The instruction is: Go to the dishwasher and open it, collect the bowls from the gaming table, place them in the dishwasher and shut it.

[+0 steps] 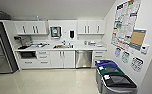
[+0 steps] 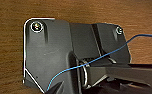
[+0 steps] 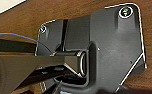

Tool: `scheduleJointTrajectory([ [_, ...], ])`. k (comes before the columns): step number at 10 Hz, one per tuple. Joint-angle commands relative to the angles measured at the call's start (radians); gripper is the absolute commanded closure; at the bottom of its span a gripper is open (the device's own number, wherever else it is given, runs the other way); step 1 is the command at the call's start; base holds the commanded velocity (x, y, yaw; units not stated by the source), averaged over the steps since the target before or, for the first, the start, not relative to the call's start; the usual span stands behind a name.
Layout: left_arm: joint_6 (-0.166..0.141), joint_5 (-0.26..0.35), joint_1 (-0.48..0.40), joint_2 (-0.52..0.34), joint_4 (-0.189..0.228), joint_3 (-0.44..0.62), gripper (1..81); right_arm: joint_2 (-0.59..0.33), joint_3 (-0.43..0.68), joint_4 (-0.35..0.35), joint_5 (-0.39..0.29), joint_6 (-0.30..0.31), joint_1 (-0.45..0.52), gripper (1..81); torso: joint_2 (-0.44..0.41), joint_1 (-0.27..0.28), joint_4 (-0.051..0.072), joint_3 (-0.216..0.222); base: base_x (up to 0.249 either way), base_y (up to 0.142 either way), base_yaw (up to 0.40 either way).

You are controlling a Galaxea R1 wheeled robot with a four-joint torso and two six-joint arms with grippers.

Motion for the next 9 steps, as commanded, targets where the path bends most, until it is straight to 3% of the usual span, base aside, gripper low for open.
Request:
scheduleJointTrajectory([
  [1, 0.008, 0.049, -0.055, -0.014, 0.010, 0.011, 1.0, -0.017, 0.013, -0.011, -0.050, -0.003, 0.046, 1.0, 0.000, 0.000, 0.000, 0.000, 0.184, 0.000, 0.000],
  [9, 0.008, 0.041, -0.051, -0.015, 0.011, 0.011, 1.0, -0.017, 0.006, -0.011, -0.050, -0.004, 0.043, 1.0, 0.000, 0.000, 0.000, 0.000, 0.184, 0.000, 0.000],
])
